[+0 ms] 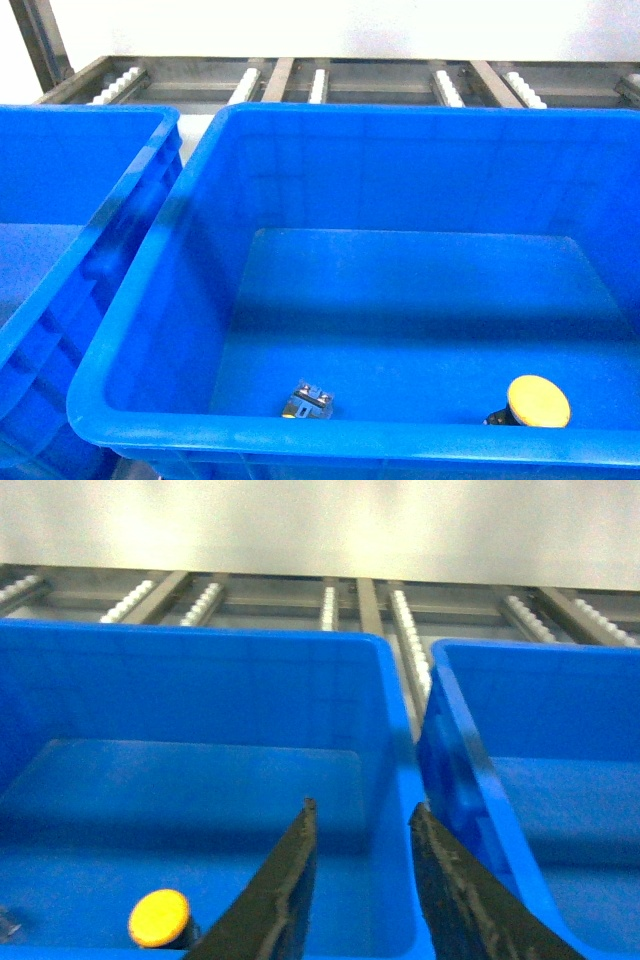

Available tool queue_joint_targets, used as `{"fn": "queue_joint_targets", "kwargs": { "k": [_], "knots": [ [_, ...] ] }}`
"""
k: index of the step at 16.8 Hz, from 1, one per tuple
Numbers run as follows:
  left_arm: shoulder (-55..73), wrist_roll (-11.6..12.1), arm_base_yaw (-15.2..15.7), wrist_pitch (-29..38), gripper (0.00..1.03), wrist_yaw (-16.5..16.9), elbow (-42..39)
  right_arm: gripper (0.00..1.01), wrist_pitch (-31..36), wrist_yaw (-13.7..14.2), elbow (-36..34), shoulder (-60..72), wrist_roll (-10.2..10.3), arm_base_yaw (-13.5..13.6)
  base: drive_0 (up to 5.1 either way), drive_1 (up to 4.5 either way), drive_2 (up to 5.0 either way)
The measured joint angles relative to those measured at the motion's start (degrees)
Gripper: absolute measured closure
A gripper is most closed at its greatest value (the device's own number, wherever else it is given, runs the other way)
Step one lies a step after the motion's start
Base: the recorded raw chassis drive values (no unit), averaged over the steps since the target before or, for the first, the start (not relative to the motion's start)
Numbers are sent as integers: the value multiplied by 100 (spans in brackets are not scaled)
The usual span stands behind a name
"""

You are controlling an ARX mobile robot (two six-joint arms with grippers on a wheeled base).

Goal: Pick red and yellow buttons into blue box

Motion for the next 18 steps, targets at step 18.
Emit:
{"fn": "queue_joint_targets", "kwargs": {
  "k": [18],
  "knots": [
    [-1858, 13, 17, -800, 101, 44, -973, 99, 55, 13, -437, -409, -22, -24, 0, 0, 0]
  ]
}}
